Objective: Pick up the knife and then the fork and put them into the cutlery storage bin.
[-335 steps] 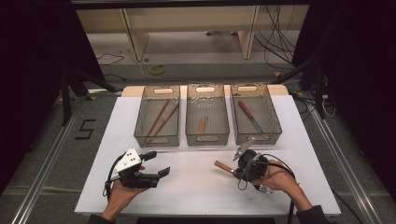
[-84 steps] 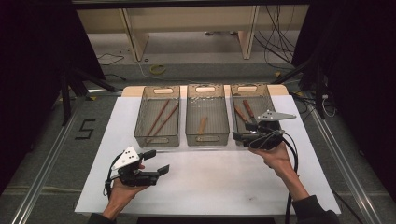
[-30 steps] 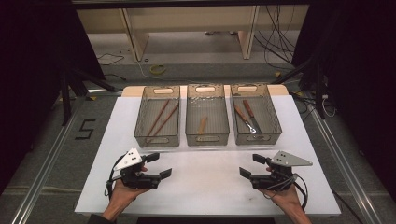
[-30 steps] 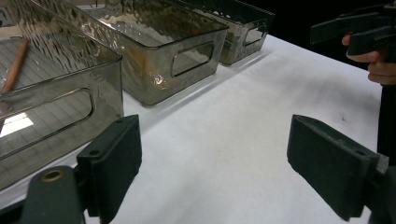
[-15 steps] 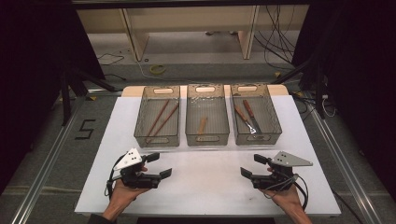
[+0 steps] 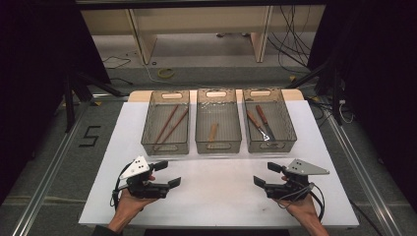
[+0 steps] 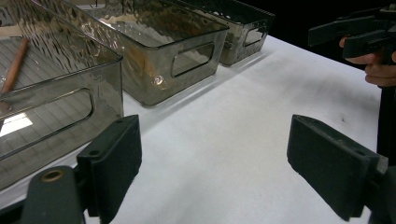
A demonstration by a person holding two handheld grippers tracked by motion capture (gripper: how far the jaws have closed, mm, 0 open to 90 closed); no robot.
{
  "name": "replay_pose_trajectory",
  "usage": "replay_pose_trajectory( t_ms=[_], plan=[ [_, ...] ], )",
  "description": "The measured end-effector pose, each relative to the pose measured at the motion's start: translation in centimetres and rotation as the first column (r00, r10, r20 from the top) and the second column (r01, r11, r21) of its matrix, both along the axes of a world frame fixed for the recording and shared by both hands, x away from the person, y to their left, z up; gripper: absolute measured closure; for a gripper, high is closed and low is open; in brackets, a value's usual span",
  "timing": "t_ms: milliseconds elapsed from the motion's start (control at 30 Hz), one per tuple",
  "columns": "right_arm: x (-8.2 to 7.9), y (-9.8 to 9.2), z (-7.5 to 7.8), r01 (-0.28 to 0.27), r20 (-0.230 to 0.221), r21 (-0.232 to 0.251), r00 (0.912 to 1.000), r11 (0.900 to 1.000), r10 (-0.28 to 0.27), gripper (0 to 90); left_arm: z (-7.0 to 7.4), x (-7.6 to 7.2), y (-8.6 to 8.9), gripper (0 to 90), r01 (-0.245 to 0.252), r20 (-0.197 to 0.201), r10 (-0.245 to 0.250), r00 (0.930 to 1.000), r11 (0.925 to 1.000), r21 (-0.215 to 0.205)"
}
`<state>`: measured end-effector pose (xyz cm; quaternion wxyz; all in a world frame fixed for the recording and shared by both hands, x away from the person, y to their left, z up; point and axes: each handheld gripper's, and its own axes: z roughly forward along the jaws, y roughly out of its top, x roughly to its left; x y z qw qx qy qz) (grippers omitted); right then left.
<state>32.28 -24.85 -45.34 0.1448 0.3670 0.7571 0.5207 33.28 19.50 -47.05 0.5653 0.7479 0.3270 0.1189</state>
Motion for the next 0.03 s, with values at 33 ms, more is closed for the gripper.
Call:
replay_pose_trajectory(
  t_ms=[33],
  plan=[
    [0.04,-0.02,-0.03,0.001,-0.003,-0.001,1.0,1.0,-0.001,22.9,0.0,0.01,-0.01,17.3,0.0,-0.002,0.0,1.0,1.0,-0.001]
  ],
)
